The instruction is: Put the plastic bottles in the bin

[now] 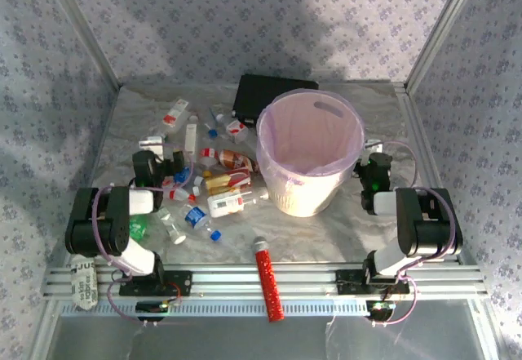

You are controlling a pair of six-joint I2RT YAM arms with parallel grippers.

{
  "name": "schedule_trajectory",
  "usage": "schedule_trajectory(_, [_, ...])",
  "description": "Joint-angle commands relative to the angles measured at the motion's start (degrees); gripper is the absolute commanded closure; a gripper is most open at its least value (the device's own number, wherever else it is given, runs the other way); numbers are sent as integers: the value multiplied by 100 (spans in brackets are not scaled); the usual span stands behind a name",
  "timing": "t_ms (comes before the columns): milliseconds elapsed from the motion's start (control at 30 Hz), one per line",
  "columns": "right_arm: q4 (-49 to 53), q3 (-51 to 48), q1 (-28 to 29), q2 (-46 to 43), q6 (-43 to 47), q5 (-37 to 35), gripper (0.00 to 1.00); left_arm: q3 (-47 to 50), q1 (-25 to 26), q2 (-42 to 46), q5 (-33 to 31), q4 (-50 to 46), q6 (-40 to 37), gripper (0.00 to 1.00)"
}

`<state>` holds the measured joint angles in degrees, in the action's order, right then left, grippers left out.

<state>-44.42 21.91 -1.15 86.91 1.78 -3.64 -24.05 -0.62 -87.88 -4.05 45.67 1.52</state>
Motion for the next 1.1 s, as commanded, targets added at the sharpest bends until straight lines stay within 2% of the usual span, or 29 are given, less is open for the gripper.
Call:
schedule_trajectory(0, [-93,85,-34,10,-21,44,1,31,13,-18,45,100,-10,0])
schedule_trajectory(733, [-59,107,-46,-15,-31,83,1,15,-84,-8,222,69,43,1])
schedule_trajectory(800, [684,405,-7,-301,-60,-114,1,-147,-93,95,251,-324,52,1])
schedule_trajectory(900, [3095,1456,-149,-787,-316,-155,1,-862,-79,524,100,-1891,73,0])
schedule_trajectory(933, [3596,1679,-217,-834,-396,-168,1,-1065,-67,643,36,-2229,89,0])
schedule_trajectory(1067, [4372,1903,-463,-1185,-893,-208,1,-1965,-67,804,-148,-3282,327,0])
